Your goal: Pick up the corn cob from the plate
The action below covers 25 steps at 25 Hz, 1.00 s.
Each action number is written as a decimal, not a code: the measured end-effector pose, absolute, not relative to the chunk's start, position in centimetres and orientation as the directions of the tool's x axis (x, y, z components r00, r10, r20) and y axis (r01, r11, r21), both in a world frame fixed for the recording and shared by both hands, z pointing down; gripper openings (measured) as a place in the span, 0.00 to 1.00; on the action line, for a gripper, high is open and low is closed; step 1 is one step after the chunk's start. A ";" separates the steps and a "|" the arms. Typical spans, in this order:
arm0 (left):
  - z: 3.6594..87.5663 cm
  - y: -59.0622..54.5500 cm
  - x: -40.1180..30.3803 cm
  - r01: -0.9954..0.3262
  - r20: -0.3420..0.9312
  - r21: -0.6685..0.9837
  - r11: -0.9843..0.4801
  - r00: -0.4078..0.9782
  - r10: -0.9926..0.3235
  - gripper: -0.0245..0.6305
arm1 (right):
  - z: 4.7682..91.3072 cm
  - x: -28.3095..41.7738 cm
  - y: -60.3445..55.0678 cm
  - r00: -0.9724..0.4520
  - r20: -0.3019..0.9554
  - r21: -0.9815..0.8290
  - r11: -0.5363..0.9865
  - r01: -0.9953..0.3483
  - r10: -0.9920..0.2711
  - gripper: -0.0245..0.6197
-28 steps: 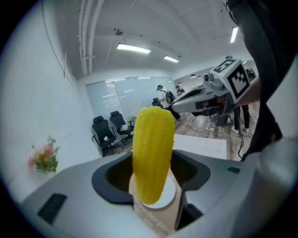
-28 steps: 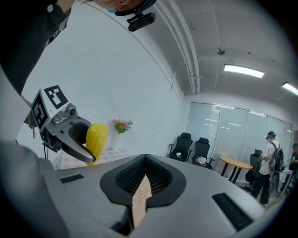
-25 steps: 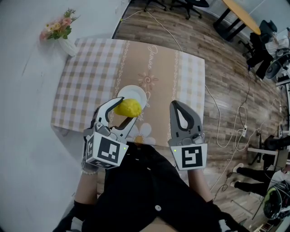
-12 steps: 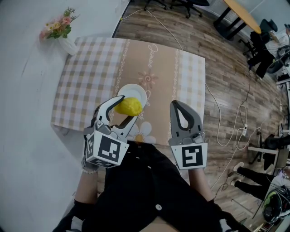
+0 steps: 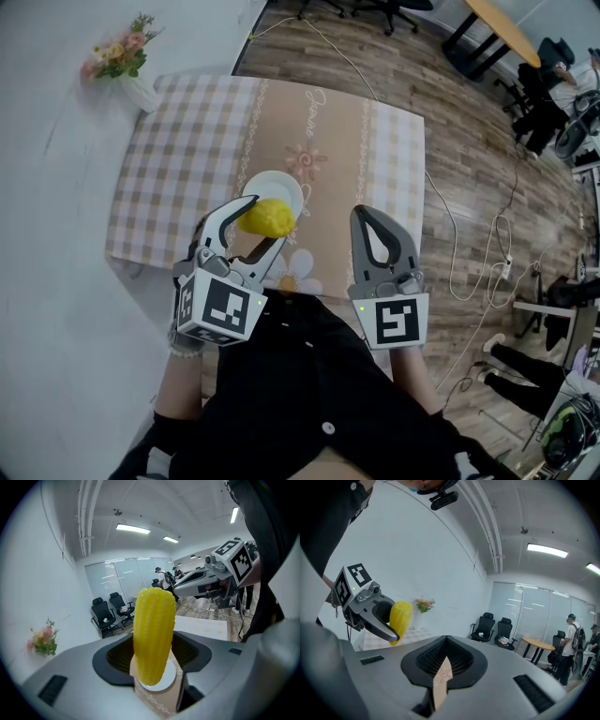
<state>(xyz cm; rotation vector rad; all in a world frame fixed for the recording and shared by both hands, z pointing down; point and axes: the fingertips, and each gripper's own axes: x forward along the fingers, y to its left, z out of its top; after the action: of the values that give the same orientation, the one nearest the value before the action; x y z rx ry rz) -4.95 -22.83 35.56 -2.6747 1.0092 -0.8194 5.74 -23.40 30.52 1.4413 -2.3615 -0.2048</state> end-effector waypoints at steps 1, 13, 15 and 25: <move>35.5 -22.8 -5.0 -0.561 0.435 -0.335 -0.757 0.620 -0.653 0.43 | 30.5 5.7 -23.4 -0.411 0.233 0.308 0.468 -0.828 -0.881 0.10; 35.6 -23.0 -4.9 -0.557 0.432 -0.344 -0.756 0.621 -0.654 0.43 | 30.9 5.7 -23.5 -0.408 0.242 0.304 0.468 -0.830 -0.880 0.10; 35.7 -23.0 -4.9 -0.554 0.437 -0.348 -0.756 0.617 -0.654 0.43 | 30.9 5.7 -23.5 -0.409 0.245 0.307 0.471 -0.827 -0.879 0.10; 35.8 -23.2 -5.4 -0.562 0.442 -0.344 -0.752 0.609 -0.658 0.43 | 31.2 5.4 -23.6 -0.415 0.253 0.305 0.479 -0.823 -0.874 0.10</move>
<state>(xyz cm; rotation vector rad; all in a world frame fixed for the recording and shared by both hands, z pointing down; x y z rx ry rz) -5.38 -23.18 35.83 -2.6619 1.0188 -0.8354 5.39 -23.57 31.18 1.4208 -2.3554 -0.1862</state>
